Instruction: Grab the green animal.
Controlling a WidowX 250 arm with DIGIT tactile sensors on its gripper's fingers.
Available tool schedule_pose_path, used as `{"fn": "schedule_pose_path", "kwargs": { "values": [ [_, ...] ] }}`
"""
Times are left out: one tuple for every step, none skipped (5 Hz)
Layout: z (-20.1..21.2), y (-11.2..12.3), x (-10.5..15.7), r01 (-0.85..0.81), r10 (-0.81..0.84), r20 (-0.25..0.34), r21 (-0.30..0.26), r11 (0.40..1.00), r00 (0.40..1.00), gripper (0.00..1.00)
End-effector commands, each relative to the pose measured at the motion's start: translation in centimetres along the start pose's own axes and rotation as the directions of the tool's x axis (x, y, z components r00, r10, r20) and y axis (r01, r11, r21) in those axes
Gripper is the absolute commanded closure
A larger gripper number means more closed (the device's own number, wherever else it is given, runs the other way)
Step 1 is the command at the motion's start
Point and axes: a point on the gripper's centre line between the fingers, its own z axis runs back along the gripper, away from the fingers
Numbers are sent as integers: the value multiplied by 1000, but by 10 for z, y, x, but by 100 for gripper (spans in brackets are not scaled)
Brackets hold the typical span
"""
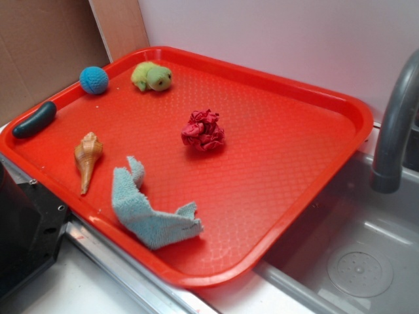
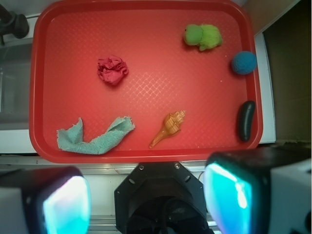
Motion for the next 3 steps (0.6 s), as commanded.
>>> {"fn": "schedule_pose_path", "kwargs": {
  "values": [
    [0, 0, 0, 0, 0, 0, 0, 1000, 1000, 0],
    [-52, 48, 43, -51, 50, 9, 109, 993, 999, 0],
    [-83, 75, 83, -220, 208, 86, 166, 961, 974, 0]
  ]
}}
